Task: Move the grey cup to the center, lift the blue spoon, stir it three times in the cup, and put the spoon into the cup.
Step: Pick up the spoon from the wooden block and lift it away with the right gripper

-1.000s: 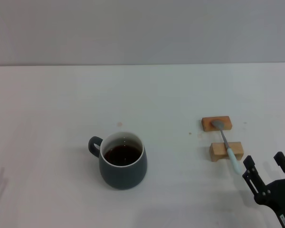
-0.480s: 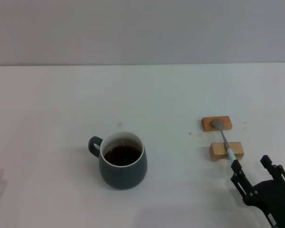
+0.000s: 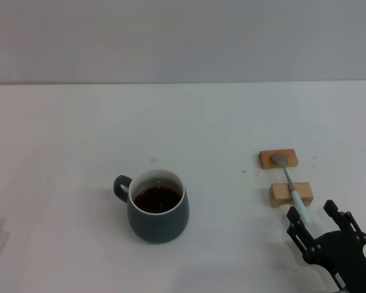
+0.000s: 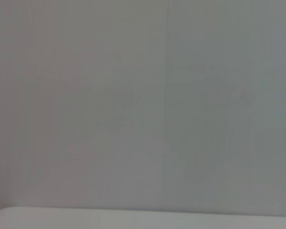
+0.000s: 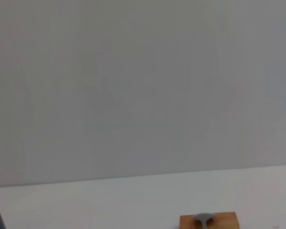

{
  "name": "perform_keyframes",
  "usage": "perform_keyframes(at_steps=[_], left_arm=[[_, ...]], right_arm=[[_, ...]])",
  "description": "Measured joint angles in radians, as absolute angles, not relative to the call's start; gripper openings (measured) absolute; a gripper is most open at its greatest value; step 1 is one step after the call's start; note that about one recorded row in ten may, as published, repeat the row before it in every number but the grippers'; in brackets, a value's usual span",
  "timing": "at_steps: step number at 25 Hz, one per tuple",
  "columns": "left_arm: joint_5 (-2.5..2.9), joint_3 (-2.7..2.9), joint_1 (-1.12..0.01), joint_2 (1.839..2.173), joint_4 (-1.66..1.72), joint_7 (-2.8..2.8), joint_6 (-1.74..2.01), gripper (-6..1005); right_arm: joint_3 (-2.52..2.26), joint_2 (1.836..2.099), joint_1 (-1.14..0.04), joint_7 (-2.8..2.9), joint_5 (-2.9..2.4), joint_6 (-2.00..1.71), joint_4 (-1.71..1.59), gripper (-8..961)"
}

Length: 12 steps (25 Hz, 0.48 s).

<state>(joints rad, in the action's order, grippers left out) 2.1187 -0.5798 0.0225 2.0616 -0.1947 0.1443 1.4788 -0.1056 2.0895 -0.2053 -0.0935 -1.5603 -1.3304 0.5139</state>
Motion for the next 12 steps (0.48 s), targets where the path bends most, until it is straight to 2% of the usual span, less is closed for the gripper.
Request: perform_keyframes(at_steps=[12], left_arm=[[2.118,-0.580,0.025,2.062,-0.192,0.144,1.479,859]], right_arm=[[-0.106,2.089,-0.212,-0.094,-1.562,-1.327,0.512,766]])
